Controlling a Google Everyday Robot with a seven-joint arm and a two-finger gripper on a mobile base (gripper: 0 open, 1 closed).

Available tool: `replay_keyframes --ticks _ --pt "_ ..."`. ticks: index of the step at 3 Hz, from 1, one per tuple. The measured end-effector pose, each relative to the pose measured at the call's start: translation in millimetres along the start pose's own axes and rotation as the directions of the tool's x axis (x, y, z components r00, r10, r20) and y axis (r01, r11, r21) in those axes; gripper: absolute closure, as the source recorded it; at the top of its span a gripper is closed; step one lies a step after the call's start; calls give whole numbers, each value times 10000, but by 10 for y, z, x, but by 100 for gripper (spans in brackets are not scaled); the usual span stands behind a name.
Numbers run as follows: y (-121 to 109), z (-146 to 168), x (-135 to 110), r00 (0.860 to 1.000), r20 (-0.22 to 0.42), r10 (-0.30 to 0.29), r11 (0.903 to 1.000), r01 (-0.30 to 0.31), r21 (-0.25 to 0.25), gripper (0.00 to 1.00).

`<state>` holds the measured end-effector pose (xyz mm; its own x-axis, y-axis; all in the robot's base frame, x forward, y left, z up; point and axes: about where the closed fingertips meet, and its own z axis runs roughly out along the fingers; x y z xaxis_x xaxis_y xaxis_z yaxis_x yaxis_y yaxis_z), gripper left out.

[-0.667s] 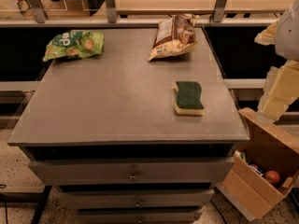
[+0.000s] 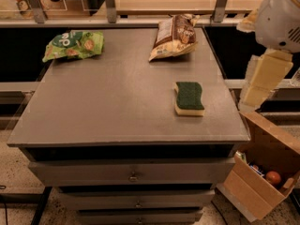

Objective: Pick green rice chip bag

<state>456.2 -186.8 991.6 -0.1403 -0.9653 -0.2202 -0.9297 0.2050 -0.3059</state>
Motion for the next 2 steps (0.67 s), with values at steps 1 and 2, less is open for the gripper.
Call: replay_keyframes --ticks 1,2 --pt "-258 88 -428 9966 184 -803 9961 795 378 0" --pt "-550 249 -813 9876 145 -1561 9844 1543 841 0"
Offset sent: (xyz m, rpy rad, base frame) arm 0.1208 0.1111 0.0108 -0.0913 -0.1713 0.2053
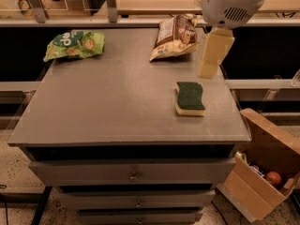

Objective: Pick green rice chip bag

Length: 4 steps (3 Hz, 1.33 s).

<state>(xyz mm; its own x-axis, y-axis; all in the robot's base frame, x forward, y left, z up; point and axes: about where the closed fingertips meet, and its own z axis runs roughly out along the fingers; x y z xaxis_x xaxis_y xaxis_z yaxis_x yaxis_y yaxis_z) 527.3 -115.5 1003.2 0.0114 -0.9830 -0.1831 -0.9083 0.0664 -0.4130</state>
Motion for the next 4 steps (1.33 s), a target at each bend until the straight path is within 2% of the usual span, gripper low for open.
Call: replay_keyframes --ticks 1,2,4 --pt "-328 293 -211 9980 154 -607 9980 603 203 0" --pt "-625 648 -427 9942 176 -1063 9943 1061 118 0" --pt "-1115 1092 -1034 9899 557 -1302 9911 1285 341 0"
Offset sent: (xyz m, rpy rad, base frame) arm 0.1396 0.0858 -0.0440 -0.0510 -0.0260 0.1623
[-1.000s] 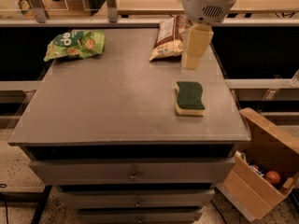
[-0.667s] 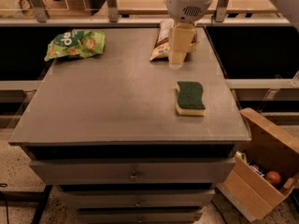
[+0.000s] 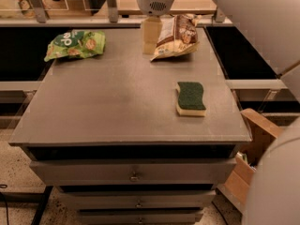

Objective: Pick green rice chip bag

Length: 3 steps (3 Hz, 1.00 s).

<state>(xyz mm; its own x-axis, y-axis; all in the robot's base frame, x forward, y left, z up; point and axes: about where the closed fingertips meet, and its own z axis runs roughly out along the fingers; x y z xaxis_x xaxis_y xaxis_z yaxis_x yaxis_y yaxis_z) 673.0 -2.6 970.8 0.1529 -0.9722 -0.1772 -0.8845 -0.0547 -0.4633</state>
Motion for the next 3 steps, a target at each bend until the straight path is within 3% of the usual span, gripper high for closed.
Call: replay_keyframes --ticks 2,3 --pt "-291 226 -713 9979 615 196 9998 -198 32 0" --pt "-292 227 -714 9979 618 194 9998 -197 34 0"
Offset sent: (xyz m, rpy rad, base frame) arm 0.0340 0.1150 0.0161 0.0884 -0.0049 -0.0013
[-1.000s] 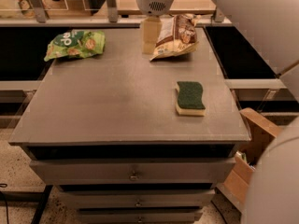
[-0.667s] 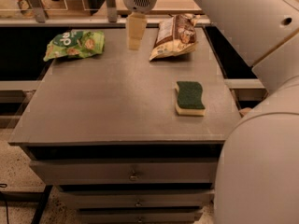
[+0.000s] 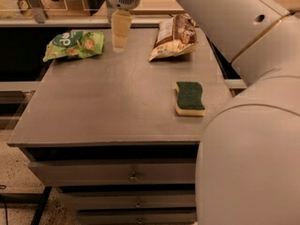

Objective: Pick green rice chip bag

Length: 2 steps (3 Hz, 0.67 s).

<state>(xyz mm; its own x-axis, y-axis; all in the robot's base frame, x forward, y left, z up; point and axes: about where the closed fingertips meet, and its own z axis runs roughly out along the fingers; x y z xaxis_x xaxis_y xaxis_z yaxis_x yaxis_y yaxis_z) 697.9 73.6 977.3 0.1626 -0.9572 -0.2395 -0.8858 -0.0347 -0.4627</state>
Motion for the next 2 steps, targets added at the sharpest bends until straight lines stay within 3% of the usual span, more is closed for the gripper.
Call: replay_keyframes --ticks 1,2 --pt "-105 45 -198 9993 336 -147 9992 134 382 0" --pt "-216 211 -598 9962 798 -355 9963 291 805 0"
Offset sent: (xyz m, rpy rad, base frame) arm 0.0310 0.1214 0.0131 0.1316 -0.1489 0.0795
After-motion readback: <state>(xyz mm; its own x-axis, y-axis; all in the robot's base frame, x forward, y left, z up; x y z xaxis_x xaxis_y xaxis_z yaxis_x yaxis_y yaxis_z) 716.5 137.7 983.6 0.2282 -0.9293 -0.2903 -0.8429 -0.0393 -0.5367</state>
